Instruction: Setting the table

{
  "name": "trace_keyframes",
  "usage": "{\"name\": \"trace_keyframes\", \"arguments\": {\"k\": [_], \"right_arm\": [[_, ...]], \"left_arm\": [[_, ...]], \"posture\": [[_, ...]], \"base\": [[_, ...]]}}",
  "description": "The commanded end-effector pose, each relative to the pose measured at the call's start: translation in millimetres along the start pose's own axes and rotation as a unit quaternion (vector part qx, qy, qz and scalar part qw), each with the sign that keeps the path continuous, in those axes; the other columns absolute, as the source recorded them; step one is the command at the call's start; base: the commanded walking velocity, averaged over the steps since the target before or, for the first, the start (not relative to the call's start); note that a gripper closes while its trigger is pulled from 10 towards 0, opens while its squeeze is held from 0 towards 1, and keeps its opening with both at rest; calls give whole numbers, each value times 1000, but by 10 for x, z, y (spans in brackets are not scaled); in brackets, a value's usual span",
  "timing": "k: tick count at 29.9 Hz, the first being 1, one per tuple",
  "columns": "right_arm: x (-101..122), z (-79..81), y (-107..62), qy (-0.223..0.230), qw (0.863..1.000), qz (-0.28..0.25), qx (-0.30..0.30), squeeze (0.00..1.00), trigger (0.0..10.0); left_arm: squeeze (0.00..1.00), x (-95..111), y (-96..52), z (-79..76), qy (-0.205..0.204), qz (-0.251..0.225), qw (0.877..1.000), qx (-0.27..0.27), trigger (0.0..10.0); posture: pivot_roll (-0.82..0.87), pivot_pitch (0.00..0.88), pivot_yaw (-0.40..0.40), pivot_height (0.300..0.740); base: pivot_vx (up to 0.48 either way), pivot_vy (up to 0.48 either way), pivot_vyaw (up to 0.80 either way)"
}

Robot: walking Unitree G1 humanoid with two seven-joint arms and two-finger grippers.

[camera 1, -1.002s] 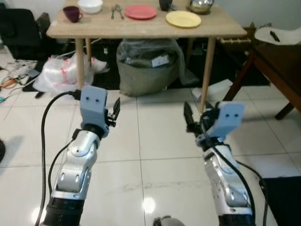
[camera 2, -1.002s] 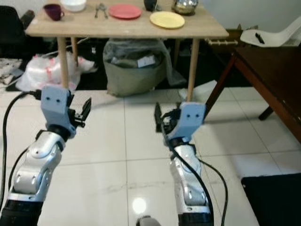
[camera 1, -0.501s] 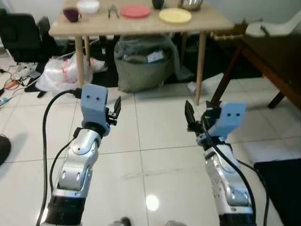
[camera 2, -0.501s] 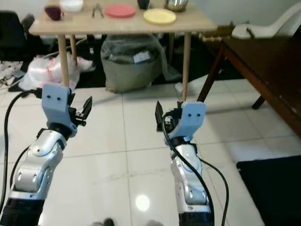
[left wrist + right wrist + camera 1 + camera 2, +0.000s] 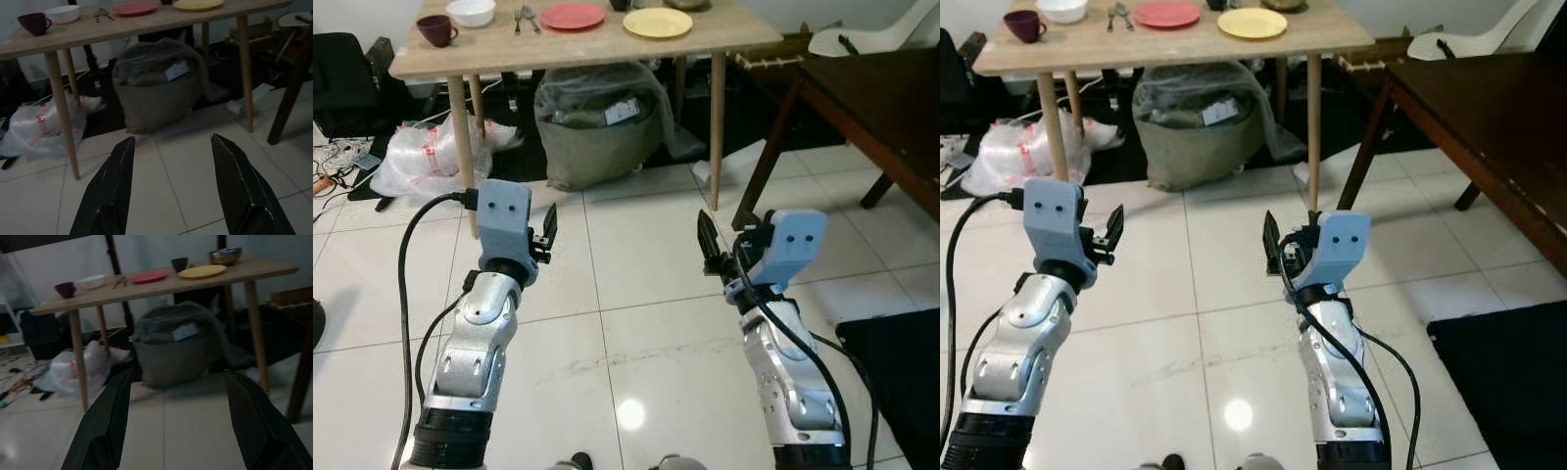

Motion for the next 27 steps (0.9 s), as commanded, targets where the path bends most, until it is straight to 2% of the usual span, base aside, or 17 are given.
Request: {"name": "trace_keyframes", "arguments": {"k": [1,5,7,17,19,27], "right_arm": [[-8,124,-17,20,999,4,29,0,10000],[-9,211,-23,16,998,6,57,0,10000],[-5,218,-23,20,998,5,60,0,10000],[3,144,-5,11,999,5,43,0,10000],[11,104,5,14,999,4,31,0,10000],[23,120,13,17,999,0,37,0,10000]], "left_arm": [[220,-28,3,42,4,5,1000,10,10000],[220,-28,0,42,4,5,1000,11,10000],[224,-29,-3,38,4,5,1000,12,10000],[224,-37,-7,29,3,5,1000,12,10000],[220,-38,-5,26,4,5,1000,12,10000],[224,-37,4,32,4,5,1000,14,10000]], "posture": [[-158,0,67,740],[-158,0,67,740],[-156,0,66,740],[-155,0,66,740],[-155,0,68,740],[-155,0,68,740]], "base": [[480,0,0],[480,0,0],[480,0,763],[421,0,749],[407,0,0],[405,0,0]]}}
Point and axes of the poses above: a point about 5 cm out from each wrist's last joint towards the gripper, its own y axis pointing out of the wrist towards the gripper, its own x axis along the axis of the wrist's last joint, z = x × y, the point moved 3 cm from there along y, pointing out of the wrist towards the gripper, and after that the axes turned 5 degrees about y, right-handed, at the moved point
